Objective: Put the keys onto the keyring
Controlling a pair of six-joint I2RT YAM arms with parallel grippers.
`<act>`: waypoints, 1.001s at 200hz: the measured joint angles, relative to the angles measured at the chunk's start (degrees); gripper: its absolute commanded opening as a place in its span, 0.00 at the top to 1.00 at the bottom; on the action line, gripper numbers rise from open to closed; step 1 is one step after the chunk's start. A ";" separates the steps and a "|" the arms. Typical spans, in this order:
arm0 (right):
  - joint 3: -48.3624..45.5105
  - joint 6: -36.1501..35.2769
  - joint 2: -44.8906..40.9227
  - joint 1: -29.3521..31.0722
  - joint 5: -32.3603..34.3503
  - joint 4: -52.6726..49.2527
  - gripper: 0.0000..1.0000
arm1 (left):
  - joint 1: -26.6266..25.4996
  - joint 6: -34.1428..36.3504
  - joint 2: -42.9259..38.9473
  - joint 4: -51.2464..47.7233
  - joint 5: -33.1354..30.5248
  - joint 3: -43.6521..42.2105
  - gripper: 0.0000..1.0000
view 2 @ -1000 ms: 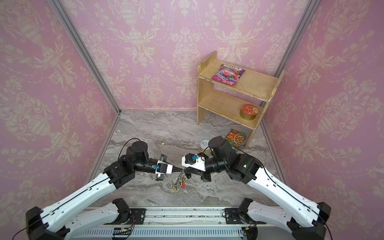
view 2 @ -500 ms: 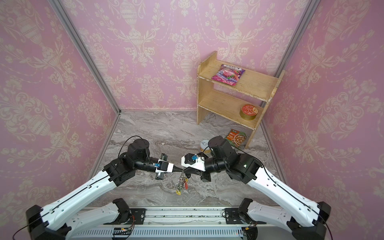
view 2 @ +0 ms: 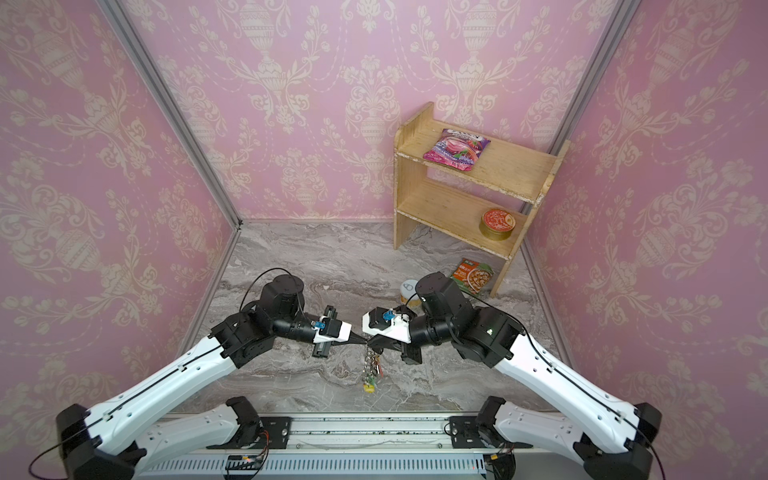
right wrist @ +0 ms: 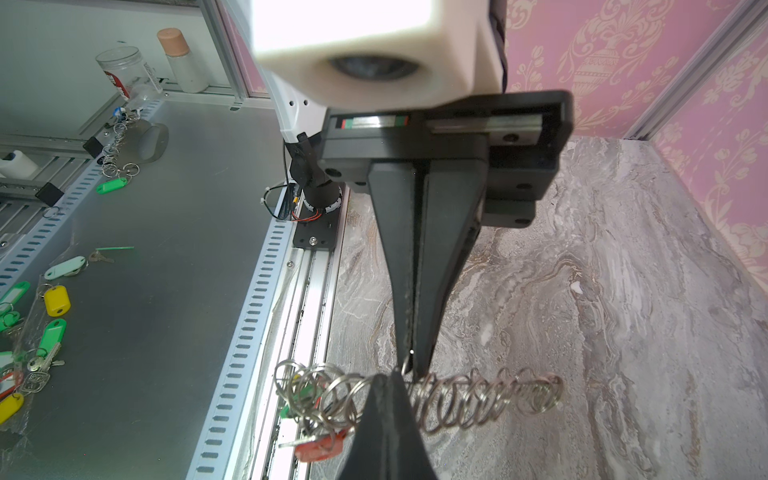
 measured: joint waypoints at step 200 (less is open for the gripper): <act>-0.04 -1.29 -1.73 0.85 4.79 -0.59 1.00 | 1.55 -6.08 1.44 0.24 2.54 1.62 1.00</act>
